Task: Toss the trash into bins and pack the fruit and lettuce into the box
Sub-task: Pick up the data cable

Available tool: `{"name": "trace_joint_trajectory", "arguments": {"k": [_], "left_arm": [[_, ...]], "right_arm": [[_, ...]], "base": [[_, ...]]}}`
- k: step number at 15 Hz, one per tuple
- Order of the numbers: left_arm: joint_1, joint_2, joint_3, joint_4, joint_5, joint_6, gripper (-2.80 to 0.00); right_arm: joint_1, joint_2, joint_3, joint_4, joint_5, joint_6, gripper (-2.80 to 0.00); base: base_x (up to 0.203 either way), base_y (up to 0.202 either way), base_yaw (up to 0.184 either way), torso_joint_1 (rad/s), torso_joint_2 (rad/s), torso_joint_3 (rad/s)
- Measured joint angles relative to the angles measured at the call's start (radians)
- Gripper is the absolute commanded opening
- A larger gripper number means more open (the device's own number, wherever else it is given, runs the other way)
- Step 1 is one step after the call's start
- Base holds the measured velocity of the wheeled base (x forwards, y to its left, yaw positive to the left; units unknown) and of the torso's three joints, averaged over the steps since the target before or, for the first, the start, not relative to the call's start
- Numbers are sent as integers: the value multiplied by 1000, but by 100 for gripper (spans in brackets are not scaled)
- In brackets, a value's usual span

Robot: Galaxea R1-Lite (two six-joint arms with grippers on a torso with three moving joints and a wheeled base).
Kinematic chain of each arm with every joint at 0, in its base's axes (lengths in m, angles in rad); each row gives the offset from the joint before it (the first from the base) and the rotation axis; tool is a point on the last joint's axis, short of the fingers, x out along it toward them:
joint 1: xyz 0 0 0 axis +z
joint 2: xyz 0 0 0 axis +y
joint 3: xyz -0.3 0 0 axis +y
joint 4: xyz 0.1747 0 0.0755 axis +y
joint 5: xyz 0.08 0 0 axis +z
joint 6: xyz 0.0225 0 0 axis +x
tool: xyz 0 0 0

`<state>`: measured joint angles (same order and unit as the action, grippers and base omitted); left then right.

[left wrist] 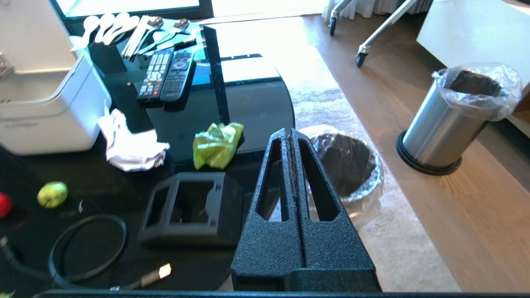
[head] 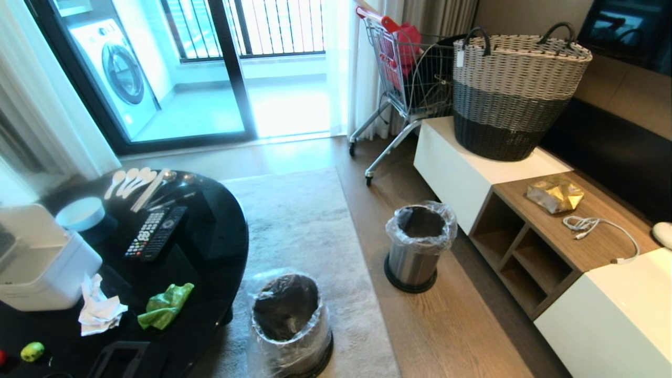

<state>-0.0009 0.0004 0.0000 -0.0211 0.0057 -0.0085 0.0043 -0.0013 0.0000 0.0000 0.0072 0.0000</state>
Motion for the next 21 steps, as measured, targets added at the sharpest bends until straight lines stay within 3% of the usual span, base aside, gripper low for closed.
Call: {"name": "trace_joint_trajectory", "arguments": {"k": [8,21], "left_arm": [[0,0,0,0,0,-2,-280],[0,0,0,0,-1,-3,-280]], "right_arm": [[0,0,0,0,0,0,-280],[0,0,0,0,0,1,-280]], "base": [[178,0,2,2,2,1],[0,0,0,0,0,0]]}}
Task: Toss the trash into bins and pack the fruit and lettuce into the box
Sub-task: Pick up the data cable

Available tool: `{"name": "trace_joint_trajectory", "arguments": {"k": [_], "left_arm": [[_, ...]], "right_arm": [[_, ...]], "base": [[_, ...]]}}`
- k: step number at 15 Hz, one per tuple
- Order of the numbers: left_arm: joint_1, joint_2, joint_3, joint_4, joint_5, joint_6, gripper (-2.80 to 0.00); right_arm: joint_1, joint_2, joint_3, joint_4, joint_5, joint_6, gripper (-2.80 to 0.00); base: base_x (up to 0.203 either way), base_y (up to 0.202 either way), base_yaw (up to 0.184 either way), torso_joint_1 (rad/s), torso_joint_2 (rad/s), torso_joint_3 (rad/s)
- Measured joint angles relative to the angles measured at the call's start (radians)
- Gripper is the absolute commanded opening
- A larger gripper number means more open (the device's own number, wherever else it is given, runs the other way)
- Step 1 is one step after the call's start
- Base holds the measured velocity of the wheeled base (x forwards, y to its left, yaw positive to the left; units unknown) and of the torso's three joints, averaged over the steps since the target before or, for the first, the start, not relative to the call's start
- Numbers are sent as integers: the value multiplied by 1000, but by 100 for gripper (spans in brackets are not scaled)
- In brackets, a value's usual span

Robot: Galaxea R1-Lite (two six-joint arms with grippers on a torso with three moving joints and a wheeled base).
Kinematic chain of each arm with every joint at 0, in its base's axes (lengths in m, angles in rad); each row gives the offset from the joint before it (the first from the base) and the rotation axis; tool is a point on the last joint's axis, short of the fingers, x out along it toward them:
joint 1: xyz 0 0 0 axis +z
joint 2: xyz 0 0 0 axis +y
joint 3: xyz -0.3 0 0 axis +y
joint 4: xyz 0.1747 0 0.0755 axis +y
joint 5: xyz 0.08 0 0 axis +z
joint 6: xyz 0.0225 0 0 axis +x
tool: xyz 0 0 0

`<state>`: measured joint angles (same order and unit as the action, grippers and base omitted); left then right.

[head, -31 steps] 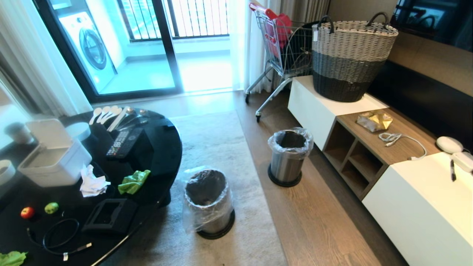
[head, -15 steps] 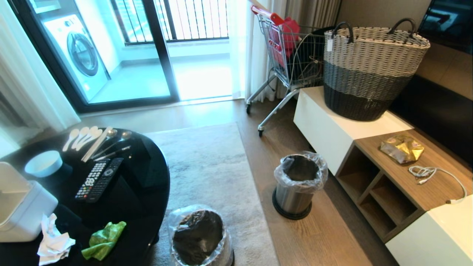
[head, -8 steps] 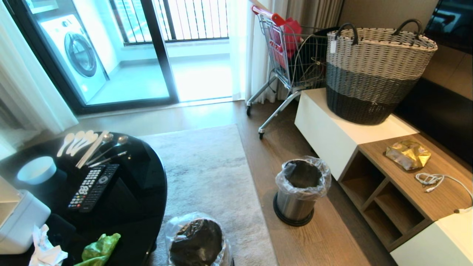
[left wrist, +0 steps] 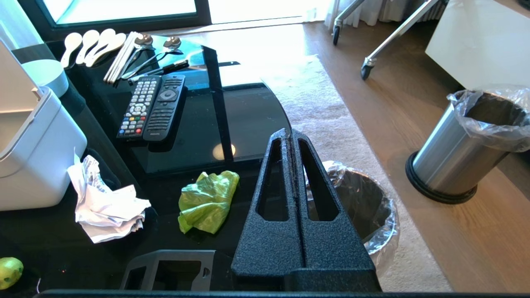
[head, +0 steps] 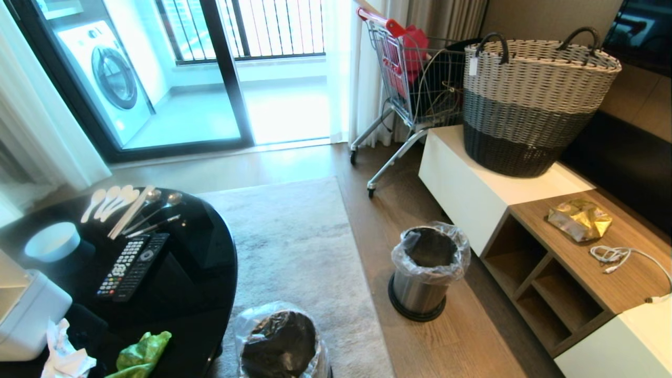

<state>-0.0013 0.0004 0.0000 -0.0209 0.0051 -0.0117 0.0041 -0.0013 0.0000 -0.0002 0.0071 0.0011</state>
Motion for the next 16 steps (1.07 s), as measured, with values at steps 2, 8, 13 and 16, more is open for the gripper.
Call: {"name": "trace_joint_trajectory", "arguments": {"k": [2,8,13,16], "left_arm": [[0,0,0,0,0,0,-280],[1,0,0,-1,0,0,-280],[1,0,0,0,0,0,-280],[0,0,0,-1,1,0,-280]], "right_arm": [[0,0,0,-1,-1,3,-280],[0,0,0,1,0,4,-280],[0,0,0,-1,-1,8,-280],[0,0,0,-1,0,8,-280]], "base": [[0,0,0,0,0,0],[1,1,-10,1,1,0],[1,5,-154,3,1,2],[1,8,-163,3,3,2]]}}
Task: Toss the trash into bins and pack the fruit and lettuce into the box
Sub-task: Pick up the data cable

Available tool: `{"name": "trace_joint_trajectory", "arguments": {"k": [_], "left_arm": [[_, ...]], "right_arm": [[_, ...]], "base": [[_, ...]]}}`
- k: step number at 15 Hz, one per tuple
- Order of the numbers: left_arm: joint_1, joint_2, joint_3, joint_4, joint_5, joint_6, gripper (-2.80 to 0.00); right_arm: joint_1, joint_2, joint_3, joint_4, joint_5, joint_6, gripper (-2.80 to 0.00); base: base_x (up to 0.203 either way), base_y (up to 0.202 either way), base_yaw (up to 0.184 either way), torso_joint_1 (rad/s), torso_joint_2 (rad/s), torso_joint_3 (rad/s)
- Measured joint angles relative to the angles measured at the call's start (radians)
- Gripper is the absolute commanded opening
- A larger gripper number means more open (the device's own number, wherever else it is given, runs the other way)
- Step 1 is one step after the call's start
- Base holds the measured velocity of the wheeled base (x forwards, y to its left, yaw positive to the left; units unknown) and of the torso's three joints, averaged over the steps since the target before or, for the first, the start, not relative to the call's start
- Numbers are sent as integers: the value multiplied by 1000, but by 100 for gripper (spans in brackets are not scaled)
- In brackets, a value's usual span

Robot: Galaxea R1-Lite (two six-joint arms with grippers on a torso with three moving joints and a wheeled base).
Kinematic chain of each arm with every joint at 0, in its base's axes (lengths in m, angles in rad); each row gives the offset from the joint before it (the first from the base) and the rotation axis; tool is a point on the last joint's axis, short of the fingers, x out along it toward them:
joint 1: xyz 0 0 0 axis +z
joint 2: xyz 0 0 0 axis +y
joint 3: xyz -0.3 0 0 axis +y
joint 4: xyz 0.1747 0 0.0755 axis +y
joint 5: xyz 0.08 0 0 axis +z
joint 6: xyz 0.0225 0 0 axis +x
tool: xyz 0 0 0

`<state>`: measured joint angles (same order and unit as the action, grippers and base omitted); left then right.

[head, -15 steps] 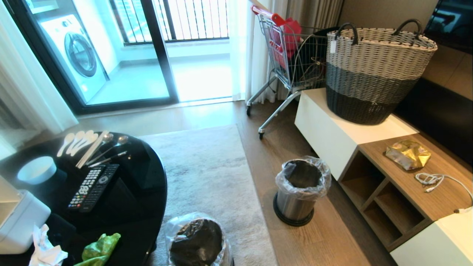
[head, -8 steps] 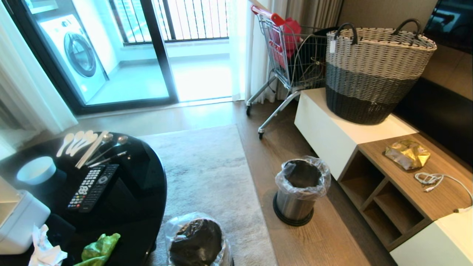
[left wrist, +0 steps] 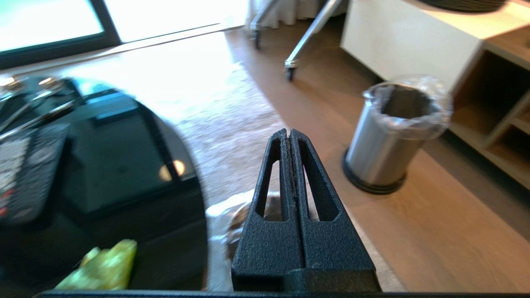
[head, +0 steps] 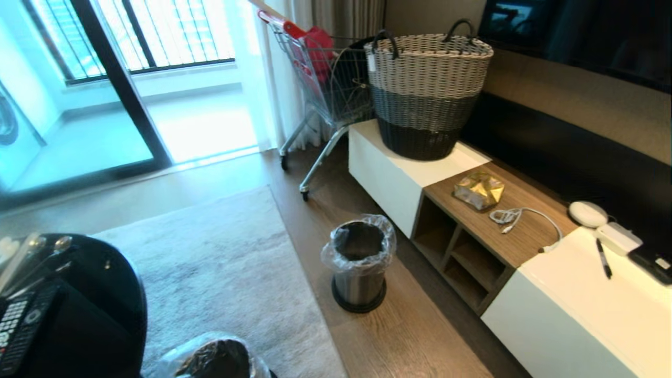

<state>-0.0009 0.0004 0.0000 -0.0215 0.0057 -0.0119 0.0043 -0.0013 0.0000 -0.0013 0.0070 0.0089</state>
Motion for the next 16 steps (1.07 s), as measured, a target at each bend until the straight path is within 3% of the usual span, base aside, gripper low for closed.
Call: {"name": "trace_joint_trajectory", "arguments": {"k": [4,16], "left_arm": [[0,0,0,1,0,0,-280],[0,0,0,0,-1,1,-280]], "right_arm": [[0,0,0,0,0,0,-280],[0,0,0,0,0,-1,-280]], "base": [[-1,8,-131,3,2,2],[0,0,0,0,0,0]]}}
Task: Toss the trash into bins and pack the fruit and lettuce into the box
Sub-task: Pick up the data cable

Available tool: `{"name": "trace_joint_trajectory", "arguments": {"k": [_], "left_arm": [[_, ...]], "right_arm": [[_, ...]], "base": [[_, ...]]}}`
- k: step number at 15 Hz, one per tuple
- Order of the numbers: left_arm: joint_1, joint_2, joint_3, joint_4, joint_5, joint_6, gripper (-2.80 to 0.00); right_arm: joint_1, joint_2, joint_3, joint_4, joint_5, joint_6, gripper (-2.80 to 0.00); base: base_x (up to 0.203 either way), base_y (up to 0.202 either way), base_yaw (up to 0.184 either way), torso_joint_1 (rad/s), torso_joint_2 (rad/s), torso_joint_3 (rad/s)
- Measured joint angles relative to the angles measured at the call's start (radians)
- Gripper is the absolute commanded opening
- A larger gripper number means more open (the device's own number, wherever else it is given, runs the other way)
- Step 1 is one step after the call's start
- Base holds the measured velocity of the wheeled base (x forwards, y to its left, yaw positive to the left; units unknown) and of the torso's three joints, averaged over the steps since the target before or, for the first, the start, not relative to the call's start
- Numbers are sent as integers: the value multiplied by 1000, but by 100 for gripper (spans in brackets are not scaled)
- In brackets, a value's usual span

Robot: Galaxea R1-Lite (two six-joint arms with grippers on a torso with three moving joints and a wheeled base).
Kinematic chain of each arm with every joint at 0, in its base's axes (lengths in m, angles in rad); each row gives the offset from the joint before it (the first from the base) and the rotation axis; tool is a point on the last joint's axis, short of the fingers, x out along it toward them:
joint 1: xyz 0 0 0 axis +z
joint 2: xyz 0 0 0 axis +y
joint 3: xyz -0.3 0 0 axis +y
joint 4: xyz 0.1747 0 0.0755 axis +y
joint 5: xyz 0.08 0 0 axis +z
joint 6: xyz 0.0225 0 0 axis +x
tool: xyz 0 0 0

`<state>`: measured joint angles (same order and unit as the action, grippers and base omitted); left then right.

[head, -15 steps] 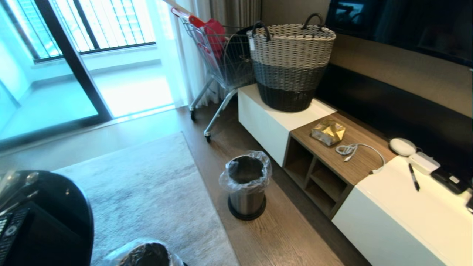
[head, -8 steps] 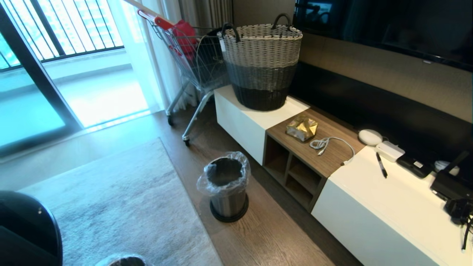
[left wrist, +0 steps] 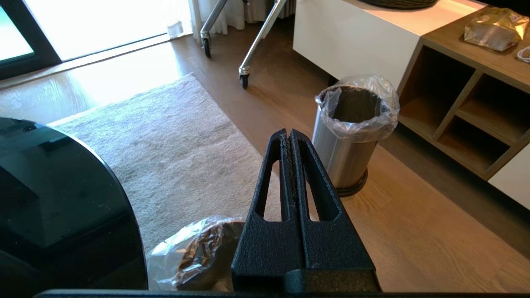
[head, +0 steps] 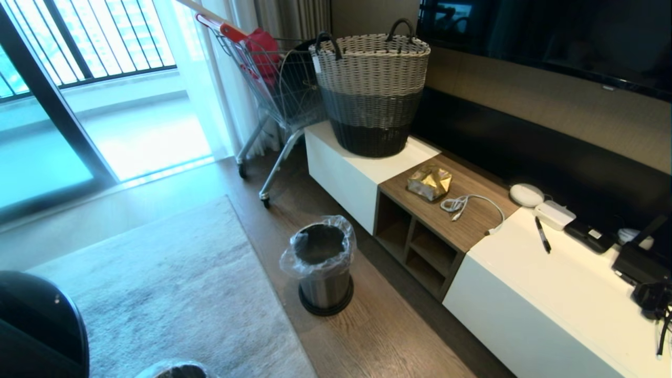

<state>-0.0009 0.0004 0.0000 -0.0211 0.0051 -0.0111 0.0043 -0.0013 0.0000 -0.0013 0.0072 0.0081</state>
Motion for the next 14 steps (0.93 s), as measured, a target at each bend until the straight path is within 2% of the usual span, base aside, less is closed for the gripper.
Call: {"name": "trace_joint_trajectory", "arguments": {"k": [2,14], "left_arm": [[0,0,0,0,0,0,-280],[0,0,0,0,0,0,-280]], "right_arm": [[0,0,0,1,0,0,-280],[0,0,0,1,0,-1,-280]], "base": [[59,0,2,-4,1,3],[185,0,1,3,2,1]]}}
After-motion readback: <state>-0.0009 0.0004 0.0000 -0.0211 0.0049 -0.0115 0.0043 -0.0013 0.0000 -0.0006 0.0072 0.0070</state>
